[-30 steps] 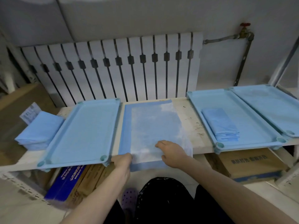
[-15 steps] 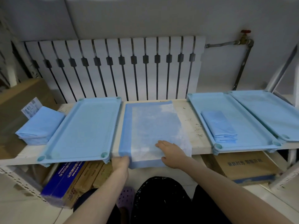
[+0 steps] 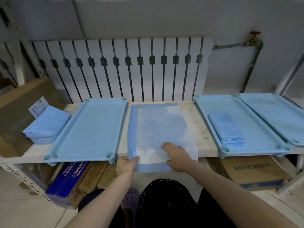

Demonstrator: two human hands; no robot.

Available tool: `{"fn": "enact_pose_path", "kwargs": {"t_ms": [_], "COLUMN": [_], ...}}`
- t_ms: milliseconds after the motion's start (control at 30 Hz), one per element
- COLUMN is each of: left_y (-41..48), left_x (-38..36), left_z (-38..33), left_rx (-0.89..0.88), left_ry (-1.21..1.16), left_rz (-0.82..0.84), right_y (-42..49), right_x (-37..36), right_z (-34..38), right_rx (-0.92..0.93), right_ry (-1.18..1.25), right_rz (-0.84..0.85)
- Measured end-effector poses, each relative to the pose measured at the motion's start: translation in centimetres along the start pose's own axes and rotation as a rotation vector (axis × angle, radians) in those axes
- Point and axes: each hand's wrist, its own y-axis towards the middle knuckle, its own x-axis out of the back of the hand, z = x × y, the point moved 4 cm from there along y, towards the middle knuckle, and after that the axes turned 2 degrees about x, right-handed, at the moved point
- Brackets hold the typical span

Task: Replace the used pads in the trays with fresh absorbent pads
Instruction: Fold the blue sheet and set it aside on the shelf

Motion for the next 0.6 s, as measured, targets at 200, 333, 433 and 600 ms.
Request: {"fn": "enact_pose_path", "kwargs": {"t_ms": [200, 333, 433, 600], "left_y": [-0.1, -0.1, -0.2, -1.0], "left_x": [0.4, -0.1, -0.5, -1.7], "left_z": [-0.8, -1.5, -3.0, -6.0], "left_rx": [-0.072, -0.052, -0.035, -0.094], "left_ry": [0.019, -0.053, -0.124, -0.233], "left_rz": [0.011, 0.107, 0.163, 0.349], "right_y": [0.3, 0.2, -0.3, -0.7], "right_x": [0.4, 1.0, 1.5, 3.1], "right_z": [0.2, 1.1, 3.0, 5.2], "right_rx": [-0.009, 0.066, 0.190, 0.115], "right_ry": [0.013, 0.089, 0.178, 0.210], "right_rz": [0.043, 0.014, -0.043, -0.329]}}
